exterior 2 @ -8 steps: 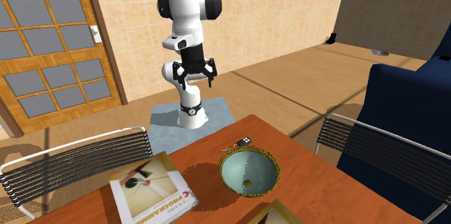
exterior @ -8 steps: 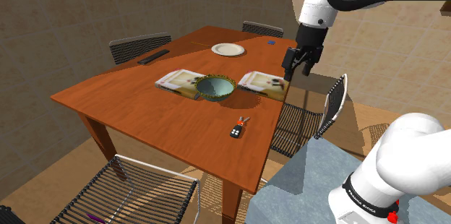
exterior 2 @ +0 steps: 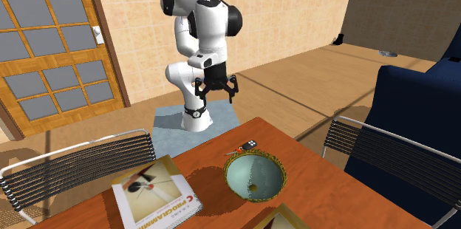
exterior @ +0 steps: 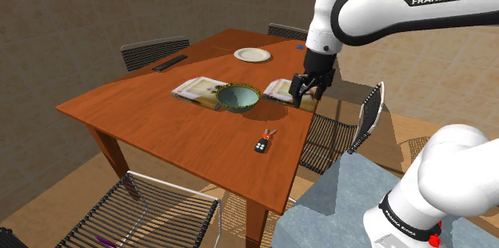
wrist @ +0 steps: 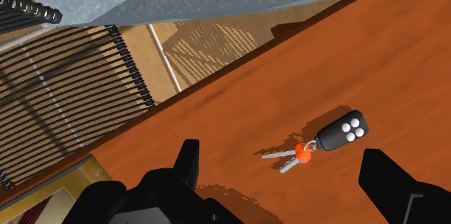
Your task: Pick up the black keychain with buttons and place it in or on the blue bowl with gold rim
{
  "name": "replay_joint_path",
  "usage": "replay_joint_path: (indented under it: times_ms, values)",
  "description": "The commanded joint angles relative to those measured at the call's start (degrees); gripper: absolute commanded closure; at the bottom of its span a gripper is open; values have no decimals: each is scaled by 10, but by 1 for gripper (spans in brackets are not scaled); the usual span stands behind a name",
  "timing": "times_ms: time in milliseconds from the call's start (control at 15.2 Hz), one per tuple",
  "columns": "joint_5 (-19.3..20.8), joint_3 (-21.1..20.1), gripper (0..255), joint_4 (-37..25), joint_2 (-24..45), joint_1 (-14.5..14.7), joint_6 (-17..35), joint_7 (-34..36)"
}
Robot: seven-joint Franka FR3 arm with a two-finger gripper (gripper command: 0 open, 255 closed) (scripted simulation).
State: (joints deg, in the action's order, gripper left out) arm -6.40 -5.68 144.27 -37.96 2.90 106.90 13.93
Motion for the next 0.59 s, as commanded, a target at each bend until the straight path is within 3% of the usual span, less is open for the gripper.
replay_joint_path:
  times_ms: [0,528]
  values:
    - [-7,-20,0,8,28,6,40,19]
    - [-12,-100,0,5,164,23,181,104]
